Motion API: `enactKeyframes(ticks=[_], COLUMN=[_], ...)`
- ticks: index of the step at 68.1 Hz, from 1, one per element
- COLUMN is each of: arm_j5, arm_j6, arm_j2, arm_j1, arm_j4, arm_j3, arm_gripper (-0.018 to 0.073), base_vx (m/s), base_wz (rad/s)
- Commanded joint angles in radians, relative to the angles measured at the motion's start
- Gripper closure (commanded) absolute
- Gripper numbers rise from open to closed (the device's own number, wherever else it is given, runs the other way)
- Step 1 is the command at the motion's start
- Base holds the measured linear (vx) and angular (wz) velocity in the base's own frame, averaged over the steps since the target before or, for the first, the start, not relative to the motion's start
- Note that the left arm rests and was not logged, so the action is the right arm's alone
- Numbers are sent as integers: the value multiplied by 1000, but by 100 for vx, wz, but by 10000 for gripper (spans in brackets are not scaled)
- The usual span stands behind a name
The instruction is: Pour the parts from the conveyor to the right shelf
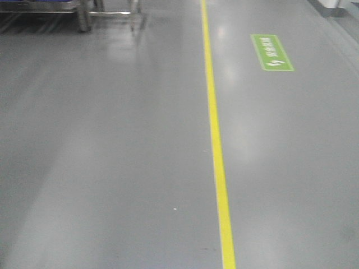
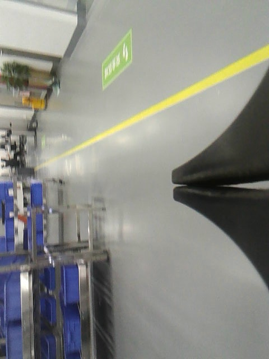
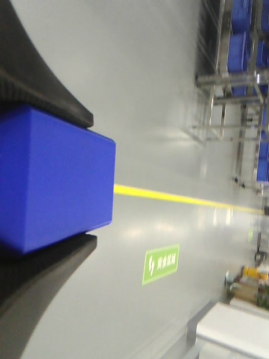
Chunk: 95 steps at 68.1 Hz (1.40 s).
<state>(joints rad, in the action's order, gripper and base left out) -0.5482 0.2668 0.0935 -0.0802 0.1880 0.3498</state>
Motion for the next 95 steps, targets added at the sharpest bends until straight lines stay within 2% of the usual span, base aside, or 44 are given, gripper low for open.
enactKeyframes(ticks=[1,32,65,95], arm_j5=[79,79,79,79], arm_j6=[3,3,3,3], arm_j2=[12,12,12,12], arm_j1=[-1,-1,-1,-1], arm_j4=[6,6,6,6], arm_j3=[28,28,28,28], arm_gripper=[565,565,565,565], base_vx=[-14,-7,10,30], base_wz=[-56,-36,-3,1])
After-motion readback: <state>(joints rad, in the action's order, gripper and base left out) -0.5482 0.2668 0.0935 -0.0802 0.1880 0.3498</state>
